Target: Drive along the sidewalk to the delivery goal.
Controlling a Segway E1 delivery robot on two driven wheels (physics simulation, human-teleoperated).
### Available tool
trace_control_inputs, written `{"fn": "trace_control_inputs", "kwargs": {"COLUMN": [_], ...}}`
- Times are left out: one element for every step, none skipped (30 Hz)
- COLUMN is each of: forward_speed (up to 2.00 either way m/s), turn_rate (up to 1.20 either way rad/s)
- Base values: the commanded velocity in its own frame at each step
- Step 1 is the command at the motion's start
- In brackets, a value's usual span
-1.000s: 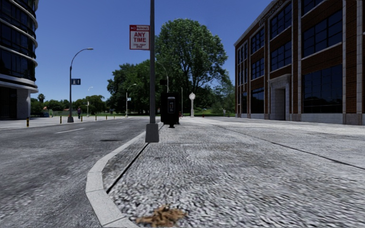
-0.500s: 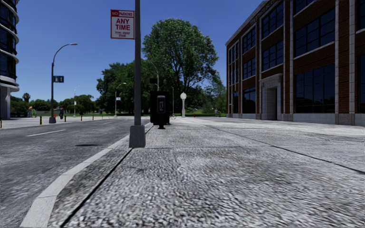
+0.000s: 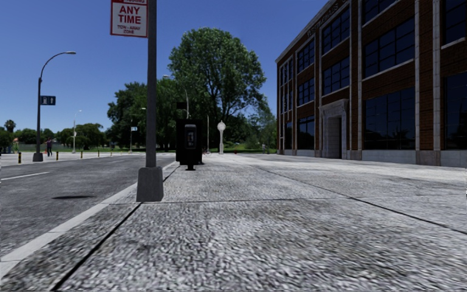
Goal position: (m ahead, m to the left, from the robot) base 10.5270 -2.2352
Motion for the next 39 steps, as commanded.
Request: {"fn": "trace_control_inputs", "kwargs": {"forward_speed": [1.24, 1.23, 1.23, 1.23, 1.23, 1.23, 1.23, 1.23, 1.23, 1.23, 1.23, 1.23, 1.23, 1.23, 1.23, 1.23, 1.23, 1.23, 1.23, 1.23, 1.23, 1.23, 1.23, 1.23, 1.23, 1.23, 1.23, 1.23, 1.23, 1.23, 1.23, 1.23, 1.23, 1.23, 1.23, 1.23, 1.23, 1.23, 1.23], "turn_rate": [-0.31, -0.34, -0.34, -0.34, -0.35, -0.35, -0.35, -0.41, -0.41, -0.48, -0.50, -0.51, -0.51, -0.51, -0.51, -0.51, -0.51, -0.51, -0.51, -0.51, -0.51, -0.51, -0.51, -0.51, -0.51, -0.51, -0.51, -0.51, -0.51, -0.51, -0.51, -0.51, -0.51, -0.51, -0.51, -0.51, -0.51, -0.51, -0.50]}}
